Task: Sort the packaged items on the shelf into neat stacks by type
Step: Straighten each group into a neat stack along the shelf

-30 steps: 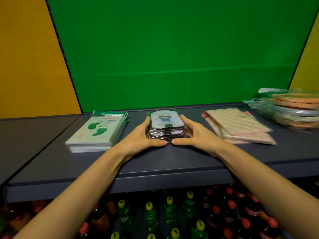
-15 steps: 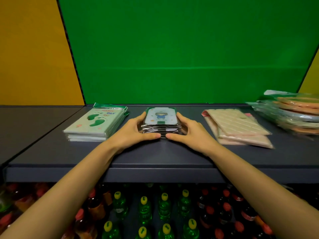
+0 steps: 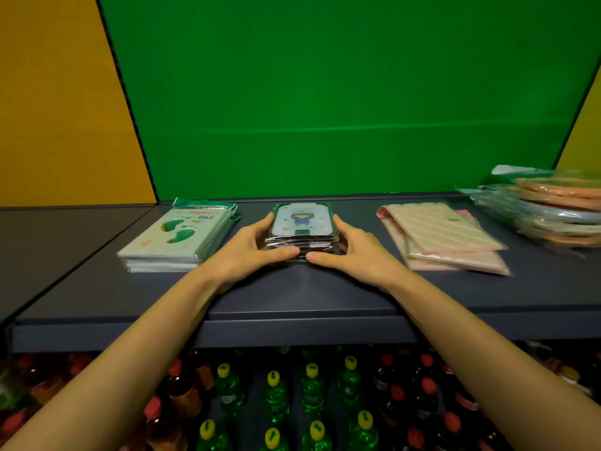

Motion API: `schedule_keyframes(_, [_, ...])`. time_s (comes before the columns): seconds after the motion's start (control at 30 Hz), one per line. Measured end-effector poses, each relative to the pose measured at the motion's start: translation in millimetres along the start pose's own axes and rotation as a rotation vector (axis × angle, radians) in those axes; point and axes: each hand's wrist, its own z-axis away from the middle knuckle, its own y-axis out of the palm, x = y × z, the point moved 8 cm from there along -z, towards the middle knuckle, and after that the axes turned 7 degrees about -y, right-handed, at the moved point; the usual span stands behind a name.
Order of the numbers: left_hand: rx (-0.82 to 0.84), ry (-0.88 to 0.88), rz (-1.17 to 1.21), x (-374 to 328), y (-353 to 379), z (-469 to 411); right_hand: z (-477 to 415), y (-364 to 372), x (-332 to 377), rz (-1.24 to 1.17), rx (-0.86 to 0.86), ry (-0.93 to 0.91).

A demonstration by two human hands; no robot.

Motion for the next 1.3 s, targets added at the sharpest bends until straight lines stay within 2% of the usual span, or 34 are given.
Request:
schedule_keyframes(0.17, [0.062,-0.046,0.118,10.7,-2.8,-7.4,-2.1,6.5,7.7,0.146,-0.031,0.026])
schedule_keyframes(0.37, [0.060,-0.054,0.227,15.7,-8.3,-13.2,-6.4,14.1,12.3,0.138,-0.051,0.037])
schedule_keyframes(0.47, [0.049,-0.108,0.209,14.0,-4.6,-6.9,-1.8,11.6,14.4,0.050,-0.044,0.043])
schedule_keyframes(0.57, [-0.087,-0.118,0.019,9.9,-15.6,2.8,14.0,-2.4,19.6,0.030,-0.041,0.045])
schedule_keyframes(0.63, [-0.203,-0.065,-0.073,-3.1,-21.4,10.8,28.6,-28.6,15.1,0.067,-0.095,0.051])
schedule_keyframes(0.77, [-0.394,0.253,0.114,-56.9,-2.2,26.6,61.0,-114.5,-4.8,0.012,-0.313,0.021])
schedule_keyframes(0.87, [-0.239,0.309,0.039,-83.5,57.0,15.4,83.2,-166.9,-39.3,0.085,-0.387,0.144])
schedule_keyframes(0.93, [-0.102,0.259,-0.044,-86.0,100.5,-2.6,94.0,-177.7,-67.8,0.179,-0.315,0.283])
schedule_keyframes(1.0, [-0.038,0.141,-0.153,-80.4,133.5,-24.5,102.1,-174.1,-87.5,0.200,-0.221,0.358])
schedule_keyframes(1.07, [0.036,-0.012,-0.145,-67.7,156.7,-46.7,106.3,-168.1,-93.3,0.202,-0.169,0.350])
schedule_keyframes(1.13, [0.088,-0.093,-0.094,-60.1,169.3,-62.9,110.8,-165.1,-90.5,0.226,-0.158,0.325])
schedule_keyframes(1.3, [0.080,-0.128,-0.021,-61.7,179.5,-76.2,123.5,-158.2,-84.0,0.244,-0.115,0.241])
